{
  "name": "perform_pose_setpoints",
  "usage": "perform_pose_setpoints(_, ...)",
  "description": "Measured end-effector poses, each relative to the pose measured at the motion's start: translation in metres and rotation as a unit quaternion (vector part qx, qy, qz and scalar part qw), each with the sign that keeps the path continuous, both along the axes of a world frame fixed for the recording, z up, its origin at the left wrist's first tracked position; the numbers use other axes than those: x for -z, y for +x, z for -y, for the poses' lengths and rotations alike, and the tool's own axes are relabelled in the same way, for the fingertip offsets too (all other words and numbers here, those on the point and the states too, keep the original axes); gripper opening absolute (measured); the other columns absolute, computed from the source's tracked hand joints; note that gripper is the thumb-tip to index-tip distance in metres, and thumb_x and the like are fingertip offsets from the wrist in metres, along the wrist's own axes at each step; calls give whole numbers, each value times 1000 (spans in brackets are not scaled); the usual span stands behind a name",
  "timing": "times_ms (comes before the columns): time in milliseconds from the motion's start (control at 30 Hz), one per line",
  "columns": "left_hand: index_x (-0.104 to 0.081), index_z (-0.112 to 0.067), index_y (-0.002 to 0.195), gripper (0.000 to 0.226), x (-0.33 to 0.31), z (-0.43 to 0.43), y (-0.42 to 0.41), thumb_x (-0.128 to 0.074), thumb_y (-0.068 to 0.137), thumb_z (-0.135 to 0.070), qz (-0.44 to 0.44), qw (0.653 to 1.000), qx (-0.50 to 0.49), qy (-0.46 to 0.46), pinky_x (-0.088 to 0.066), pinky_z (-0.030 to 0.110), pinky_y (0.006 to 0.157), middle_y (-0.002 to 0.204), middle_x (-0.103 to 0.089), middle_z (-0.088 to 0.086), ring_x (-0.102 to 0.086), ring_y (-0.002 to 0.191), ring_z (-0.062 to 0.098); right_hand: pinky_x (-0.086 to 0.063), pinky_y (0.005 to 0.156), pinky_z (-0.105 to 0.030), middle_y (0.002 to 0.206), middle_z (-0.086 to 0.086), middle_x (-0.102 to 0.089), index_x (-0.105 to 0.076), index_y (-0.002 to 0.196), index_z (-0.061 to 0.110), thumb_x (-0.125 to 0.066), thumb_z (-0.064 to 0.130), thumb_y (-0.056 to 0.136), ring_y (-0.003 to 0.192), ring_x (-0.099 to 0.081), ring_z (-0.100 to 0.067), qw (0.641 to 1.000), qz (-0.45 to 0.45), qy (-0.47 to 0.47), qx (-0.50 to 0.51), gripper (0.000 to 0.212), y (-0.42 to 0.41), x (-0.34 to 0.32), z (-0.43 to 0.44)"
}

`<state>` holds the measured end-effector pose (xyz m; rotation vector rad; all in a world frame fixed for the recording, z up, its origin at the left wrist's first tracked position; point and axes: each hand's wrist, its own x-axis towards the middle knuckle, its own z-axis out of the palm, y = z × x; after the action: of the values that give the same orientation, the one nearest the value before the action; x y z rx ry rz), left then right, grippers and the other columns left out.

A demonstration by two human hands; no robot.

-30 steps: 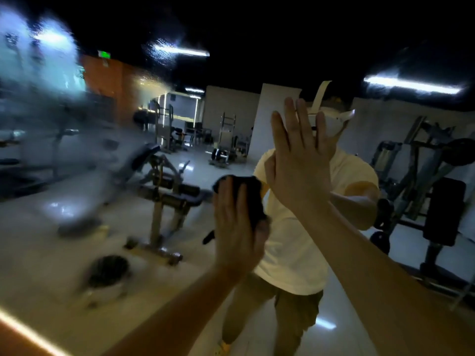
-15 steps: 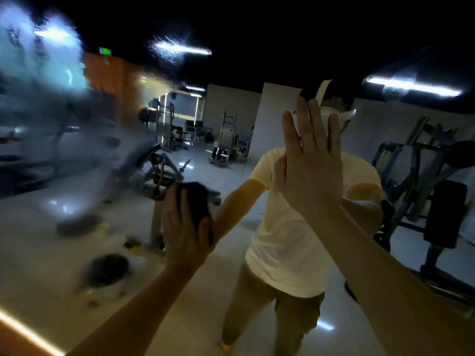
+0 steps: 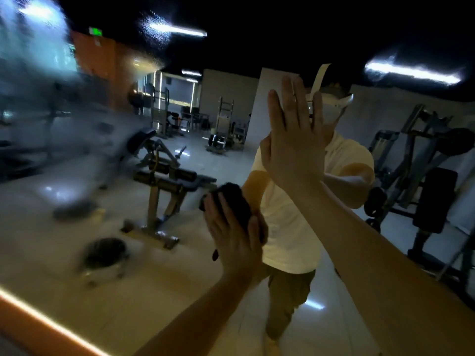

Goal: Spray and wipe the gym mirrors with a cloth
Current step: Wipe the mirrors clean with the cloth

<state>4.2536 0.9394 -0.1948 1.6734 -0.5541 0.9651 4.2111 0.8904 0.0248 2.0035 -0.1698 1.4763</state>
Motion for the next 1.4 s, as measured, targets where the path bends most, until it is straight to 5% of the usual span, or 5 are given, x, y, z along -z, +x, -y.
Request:
perform_pose_setpoints(267, -19, -11, 164, 63, 17, 1, -4, -33, 112, -43, 288, 928, 47, 232, -19, 50, 130, 176, -3, 12, -13, 161, 30, -3, 128, -55, 171, -18, -14, -24, 162, 6, -24, 26, 102, 159, -10, -35, 1000, -31, 5, 2, 64, 0, 0, 4)
perform_pose_setpoints(667, -14, 5, 162, 70, 7, -110, 139, -27, 111, -42, -77, 993, -87, -31, -21, 60, 126, 168, -13, 34, -18, 156, 48, -11, 127, -56, 168, -20, -22, -31, 159, 3, -34, 25, 102, 156, -19, -37, 999, 11, -23, 27, 62, 8, 0, 6)
perform_pose_setpoints(867, -31, -1, 160, 69, -61, -70, 77, -24, 108, -46, 93, 992, 13, 82, -24, 56, 125, 164, -24, 31, -24, 154, 43, -10, 127, -57, 169, -19, -19, -32, 158, 2, -38, 23, 98, 158, -14, -36, 1000, 1, 0, 11, 64, 6, 1, 2)
perform_pose_setpoints(1067, -25, -5, 162, 70, -87, -57, 82, -43, 106, -43, 405, 877, 52, 254, -15, 53, 130, 170, -18, 21, -17, 160, 35, -15, 126, -59, 168, -19, -24, -37, 156, 3, -39, 21, 98, 157, -19, -35, 1000, 2, 12, -15, 61, 4, -1, 1)
perform_pose_setpoints(1400, -26, 11, 158, 73, -223, -152, 217, -42, 105, -36, 270, 951, -81, 125, -25, 61, 124, 165, -23, 34, -21, 156, 47, -23, 124, -56, 166, -19, -28, -45, 148, 6, -39, 27, 90, 155, -26, -31, 997, 43, 61, -27, 62, 37, -70, -53)
